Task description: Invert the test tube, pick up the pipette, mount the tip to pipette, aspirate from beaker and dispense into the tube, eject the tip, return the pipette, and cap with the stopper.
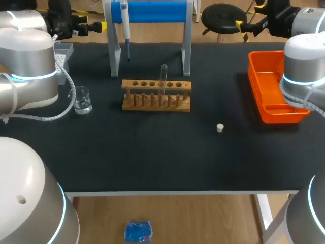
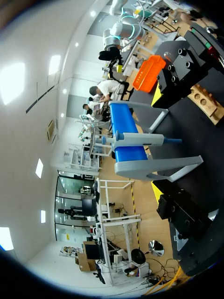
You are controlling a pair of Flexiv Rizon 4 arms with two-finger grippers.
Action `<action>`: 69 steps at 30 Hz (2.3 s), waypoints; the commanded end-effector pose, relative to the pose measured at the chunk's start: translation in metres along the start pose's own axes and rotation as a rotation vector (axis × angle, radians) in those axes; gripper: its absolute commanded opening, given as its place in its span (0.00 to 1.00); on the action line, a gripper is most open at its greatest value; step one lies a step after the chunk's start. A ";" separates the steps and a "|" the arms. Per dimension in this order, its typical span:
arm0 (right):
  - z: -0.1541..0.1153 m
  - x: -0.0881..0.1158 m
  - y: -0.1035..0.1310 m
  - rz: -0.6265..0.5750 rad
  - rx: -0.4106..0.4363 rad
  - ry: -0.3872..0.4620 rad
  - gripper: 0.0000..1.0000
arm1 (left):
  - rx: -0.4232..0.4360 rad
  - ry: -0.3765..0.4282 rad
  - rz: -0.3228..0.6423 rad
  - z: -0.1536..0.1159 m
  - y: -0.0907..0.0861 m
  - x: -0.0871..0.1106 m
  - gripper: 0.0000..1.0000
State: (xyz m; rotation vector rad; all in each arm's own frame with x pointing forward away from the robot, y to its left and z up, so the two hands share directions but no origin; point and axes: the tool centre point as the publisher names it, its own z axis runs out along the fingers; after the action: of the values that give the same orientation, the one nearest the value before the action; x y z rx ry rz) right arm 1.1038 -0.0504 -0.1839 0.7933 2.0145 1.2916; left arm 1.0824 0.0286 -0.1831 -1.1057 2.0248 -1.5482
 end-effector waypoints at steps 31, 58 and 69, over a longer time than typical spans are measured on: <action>-0.110 0.153 -0.011 -0.144 -0.251 0.649 1.00 | 0.000 0.001 0.000 0.000 0.000 0.000 1.00; -0.110 0.153 -0.011 -0.144 -0.251 0.649 1.00 | 0.005 0.224 0.289 -0.073 0.072 0.143 1.00; -0.110 0.153 -0.011 -0.144 -0.251 0.649 1.00 | -0.027 0.300 0.307 -0.064 0.102 0.140 1.00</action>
State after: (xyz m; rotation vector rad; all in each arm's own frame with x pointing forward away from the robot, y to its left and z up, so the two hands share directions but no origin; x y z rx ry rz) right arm 0.9214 0.0003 -0.1829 0.1025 2.2600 1.8299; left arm 0.9080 -0.0269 -0.2292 -0.5614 2.2643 -1.5999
